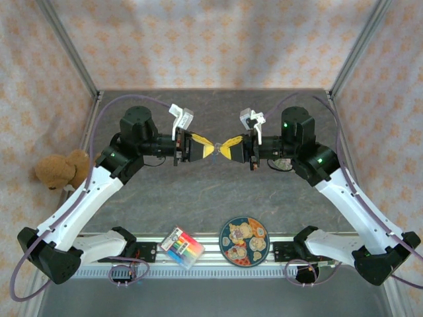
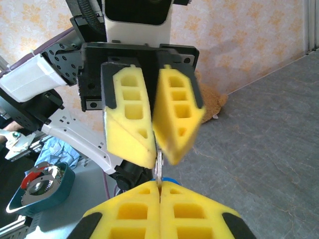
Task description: Remove the keys from the keyring
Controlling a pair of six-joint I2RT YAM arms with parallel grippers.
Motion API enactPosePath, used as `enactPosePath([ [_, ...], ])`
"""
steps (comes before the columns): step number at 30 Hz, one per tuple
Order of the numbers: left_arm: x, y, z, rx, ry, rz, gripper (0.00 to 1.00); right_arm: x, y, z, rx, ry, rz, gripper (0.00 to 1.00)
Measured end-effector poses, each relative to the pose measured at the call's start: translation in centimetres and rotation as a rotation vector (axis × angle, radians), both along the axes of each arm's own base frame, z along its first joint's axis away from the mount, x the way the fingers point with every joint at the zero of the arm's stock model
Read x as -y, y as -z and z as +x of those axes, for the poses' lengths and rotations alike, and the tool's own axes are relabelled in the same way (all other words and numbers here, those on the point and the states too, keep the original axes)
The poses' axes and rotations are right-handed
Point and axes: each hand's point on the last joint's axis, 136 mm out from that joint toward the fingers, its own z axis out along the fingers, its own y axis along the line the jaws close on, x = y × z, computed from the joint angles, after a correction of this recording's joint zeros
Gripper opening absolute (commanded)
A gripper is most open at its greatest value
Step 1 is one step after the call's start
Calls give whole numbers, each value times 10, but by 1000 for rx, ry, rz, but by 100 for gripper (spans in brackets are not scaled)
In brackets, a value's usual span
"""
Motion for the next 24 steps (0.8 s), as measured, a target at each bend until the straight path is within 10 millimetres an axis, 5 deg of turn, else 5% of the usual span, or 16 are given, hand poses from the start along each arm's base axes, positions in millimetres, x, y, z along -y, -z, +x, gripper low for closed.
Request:
enactPosePath([
  [3, 0, -1, 0, -1, 1, -4, 0, 1, 0, 1, 1, 6, 0, 0],
  [24, -8, -10, 30, -12, -212, -132, 0, 7, 20, 17, 74, 225, 135, 0],
])
